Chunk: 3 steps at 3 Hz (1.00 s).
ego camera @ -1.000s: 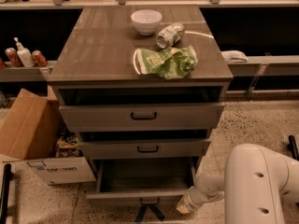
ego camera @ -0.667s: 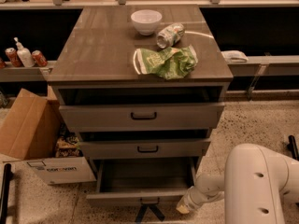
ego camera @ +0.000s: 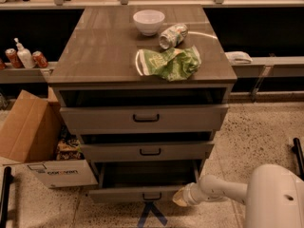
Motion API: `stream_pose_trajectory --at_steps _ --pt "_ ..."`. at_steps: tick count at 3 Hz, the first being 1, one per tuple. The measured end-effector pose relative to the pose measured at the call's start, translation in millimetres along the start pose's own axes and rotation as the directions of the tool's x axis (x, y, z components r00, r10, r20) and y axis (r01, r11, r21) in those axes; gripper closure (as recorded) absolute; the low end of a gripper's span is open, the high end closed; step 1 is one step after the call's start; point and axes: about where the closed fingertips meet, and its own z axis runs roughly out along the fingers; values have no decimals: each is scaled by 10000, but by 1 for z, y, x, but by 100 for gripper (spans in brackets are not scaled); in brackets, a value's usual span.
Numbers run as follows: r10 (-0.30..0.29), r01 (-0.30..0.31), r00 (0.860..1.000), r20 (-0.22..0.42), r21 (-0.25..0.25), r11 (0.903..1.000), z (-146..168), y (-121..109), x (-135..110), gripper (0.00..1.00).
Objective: Close bottom drawer
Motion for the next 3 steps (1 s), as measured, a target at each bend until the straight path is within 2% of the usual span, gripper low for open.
stream_pose_trajectory --at_steps 1,2,3 --pt "-532 492 9935 1011 408 9980 3 -23 -29 100" --pt "-915 813 9857 1415 762 9938 8 -43 -59 100" --pt "-1011 866 9846 1425 1043 9908 15 -60 -76 100"
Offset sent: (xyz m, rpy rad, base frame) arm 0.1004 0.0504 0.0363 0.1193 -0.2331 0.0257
